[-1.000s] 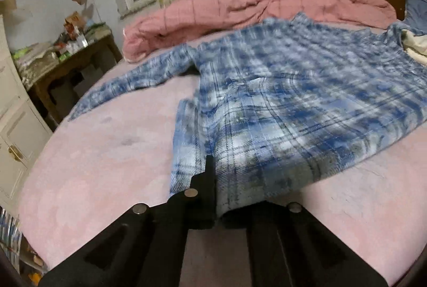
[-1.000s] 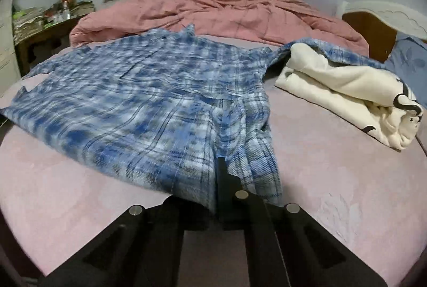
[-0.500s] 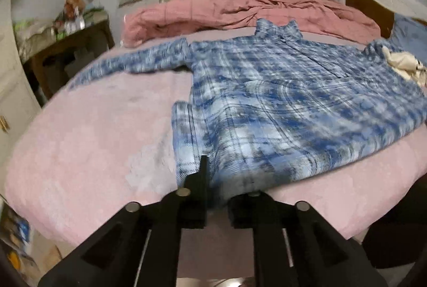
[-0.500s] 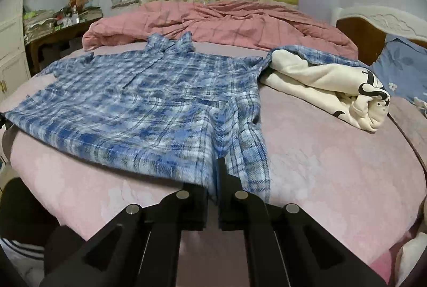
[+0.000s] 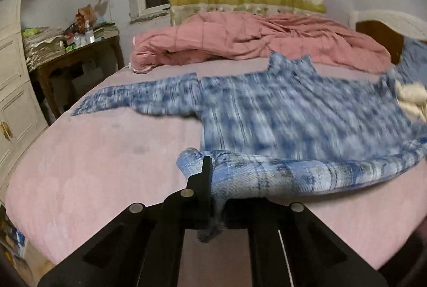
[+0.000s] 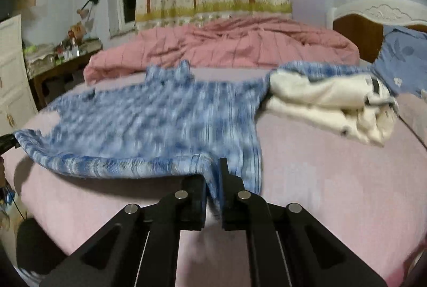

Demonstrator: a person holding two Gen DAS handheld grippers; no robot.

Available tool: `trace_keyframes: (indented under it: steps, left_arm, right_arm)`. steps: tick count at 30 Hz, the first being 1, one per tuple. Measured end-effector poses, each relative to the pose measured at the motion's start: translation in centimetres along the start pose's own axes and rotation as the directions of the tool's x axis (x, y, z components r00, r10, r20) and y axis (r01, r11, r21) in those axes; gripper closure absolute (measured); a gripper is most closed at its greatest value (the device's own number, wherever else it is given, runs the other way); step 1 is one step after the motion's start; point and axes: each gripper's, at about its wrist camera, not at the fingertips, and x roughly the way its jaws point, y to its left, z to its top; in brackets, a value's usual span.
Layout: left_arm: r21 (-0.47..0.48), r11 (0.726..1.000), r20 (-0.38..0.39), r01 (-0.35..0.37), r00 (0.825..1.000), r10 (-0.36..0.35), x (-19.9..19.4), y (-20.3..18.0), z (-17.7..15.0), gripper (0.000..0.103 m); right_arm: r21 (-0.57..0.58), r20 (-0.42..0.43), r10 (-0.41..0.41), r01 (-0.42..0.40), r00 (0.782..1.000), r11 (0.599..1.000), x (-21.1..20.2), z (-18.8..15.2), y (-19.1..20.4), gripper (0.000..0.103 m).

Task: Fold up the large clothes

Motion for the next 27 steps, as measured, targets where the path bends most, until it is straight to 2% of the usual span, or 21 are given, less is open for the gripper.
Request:
trace_keyframes:
  steps: [3, 6, 8, 11, 16, 17, 18, 19, 21, 22, 24, 25, 26, 27]
  left_arm:
    - [-0.006, 1.0, -0.029, -0.027, 0.999, 0.027, 2.4, 0.0, 3.4, 0.097]
    - [0.006, 1.0, -0.116, -0.022, 0.993, 0.022, 6.3, -0.2, 5.6, 0.097]
    - [0.034, 0.999, -0.169, -0.029, 0.985, 0.034, 9.1, -0.6, 6.0, 0.096]
    - [0.066, 0.997, -0.202, -0.048, 0.978, 0.06, 12.1, -1.1, 5.6, 0.096]
    - [0.07, 0.996, -0.222, -0.051, 0.973, 0.065, 14.2, -1.3, 4.6, 0.096]
    - [0.068, 0.996, -0.225, -0.053, 0.972, 0.067, 14.4, -1.3, 4.4, 0.096]
    - [0.069, 0.996, -0.232, -0.056, 0.97, 0.071, 14.6, -1.4, 4.3, 0.096]
    - [0.072, 0.996, -0.237, -0.061, 0.969, 0.076, 14.7, -1.5, 4.2, 0.095]
    - [0.083, 0.994, -0.22, -0.075, 0.971, 0.091, 14.4, -1.7, 4.2, 0.091]
    - [0.085, 0.993, -0.208, -0.081, 0.973, 0.097, 14.1, -1.7, 4.2, 0.087]
    - [0.075, 0.992, -0.183, -0.106, 0.976, 0.118, 13.5, -1.4, 4.2, 0.063]
    - [0.069, 0.99, -0.167, -0.126, 0.976, 0.136, 13.1, -1.2, 4.2, 0.043]
    - [0.066, 0.987, -0.158, -0.147, 0.975, 0.156, 12.7, -1.0, 4.2, 0.035]
    - [0.064, 0.985, -0.16, -0.162, 0.972, 0.171, 12.4, -0.8, 4.2, 0.035]
  right_arm:
    - [-0.002, -0.04, -0.001, 0.001, 0.999, 1.0, 2.5, 4.1, -0.3, 0.096]
    - [0.003, -0.145, -0.002, 0.003, 0.989, 1.0, 6.7, 7.3, -1.0, 0.096]
    - [-0.001, -0.219, -0.011, 0.012, 0.976, 1.0, 10.2, 8.7, -1.6, 0.096]
    - [-0.005, -0.275, -0.016, 0.015, 0.961, 1.0, 13.7, 9.1, -1.7, 0.096]
    - [-0.051, -0.322, -0.036, 0.021, 0.946, 0.998, 16.3, 8.1, -1.3, 0.095]
    - [-0.052, -0.325, -0.036, 0.02, 0.945, 0.998, 16.5, 8.0, -1.4, 0.091]
    - [-0.051, -0.325, -0.044, 0.029, 0.945, 0.998, 16.6, 7.9, -1.7, 0.077]
    - [-0.05, -0.324, -0.06, 0.047, 0.944, 0.998, 16.6, 7.8, -2.0, 0.053]
    - [-0.052, -0.31, -0.103, 0.092, 0.945, 0.994, 16.3, 7.9, -2.6, 0.029]
    - [-0.05, -0.301, -0.104, 0.093, 0.948, 0.994, 16.1, 7.9, -2.8, 0.028]
    - [-0.027, -0.287, -0.087, 0.083, 0.954, 0.996, 15.3, 7.9, -3.4, 0.028]
    - [-0.011, -0.276, -0.078, 0.078, 0.958, 0.997, 14.9, 7.9, -3.7, 0.028]
    - [0.002, -0.257, -0.068, 0.071, 0.964, 0.998, 14.2, 7.9, -3.8, 0.028]
    - [0.004, -0.237, -0.067, 0.07, 0.969, 0.998, 13.6, 8.0, -3.8, 0.028]
